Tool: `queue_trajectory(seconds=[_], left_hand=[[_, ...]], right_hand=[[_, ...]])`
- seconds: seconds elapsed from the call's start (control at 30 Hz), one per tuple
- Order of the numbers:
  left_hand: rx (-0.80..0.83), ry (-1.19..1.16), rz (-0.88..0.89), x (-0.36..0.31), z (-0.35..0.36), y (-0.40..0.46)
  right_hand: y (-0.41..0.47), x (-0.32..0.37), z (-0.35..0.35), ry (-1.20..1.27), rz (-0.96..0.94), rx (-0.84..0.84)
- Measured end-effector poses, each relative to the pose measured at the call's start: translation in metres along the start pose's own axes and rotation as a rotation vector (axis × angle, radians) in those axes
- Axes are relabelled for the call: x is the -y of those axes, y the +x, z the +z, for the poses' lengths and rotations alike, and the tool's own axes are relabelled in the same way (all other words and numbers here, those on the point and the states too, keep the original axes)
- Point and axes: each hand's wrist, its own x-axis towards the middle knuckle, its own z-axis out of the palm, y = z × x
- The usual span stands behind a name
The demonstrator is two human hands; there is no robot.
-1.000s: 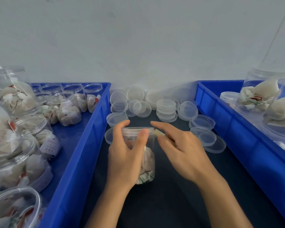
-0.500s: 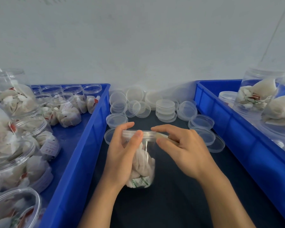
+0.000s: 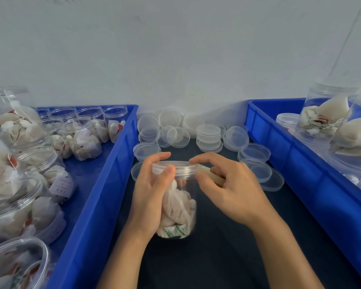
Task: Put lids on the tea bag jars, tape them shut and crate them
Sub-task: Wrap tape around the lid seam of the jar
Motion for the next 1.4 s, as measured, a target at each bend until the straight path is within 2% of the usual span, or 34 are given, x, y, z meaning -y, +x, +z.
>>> queue_trajectory(seconds=[0.3, 0.37, 0.5, 0.6, 0.87, 1.1, 1.4], left_hand=[[0.053, 0.060, -0.024, 0.002, -0.003, 0.000], [0.036, 0.173, -0.018, 0.001, -0.002, -0.001], [-0.136, 0.398, 0.040, -0.004, -0.002, -0.002], [-0.134, 0.496, 0.062, -0.005, 0.005, -0.004], [-0.090, 0.363, 0.002, -0.007, 0.007, -0.002], [-0.063, 0.291, -0.045, -0.004, -0.002, 0.000], [-0.024, 0.090, -0.095, -0.003, -0.003, 0.001]], right_hand=[[0.000, -0.004, -0.003, -0.032, 0.018, 0.015], [0.000, -0.004, -0.003, -0.049, 0.020, 0.004], [0.000, 0.000, -0.001, -0.097, 0.027, -0.036], [-0.001, 0.006, 0.003, -0.148, 0.012, -0.068], [0.000, -0.001, -0.004, -0.122, 0.009, 0.009], [0.001, -0.005, -0.004, -0.158, -0.002, 0.009], [0.001, -0.006, -0.005, -0.047, 0.025, 0.062]])
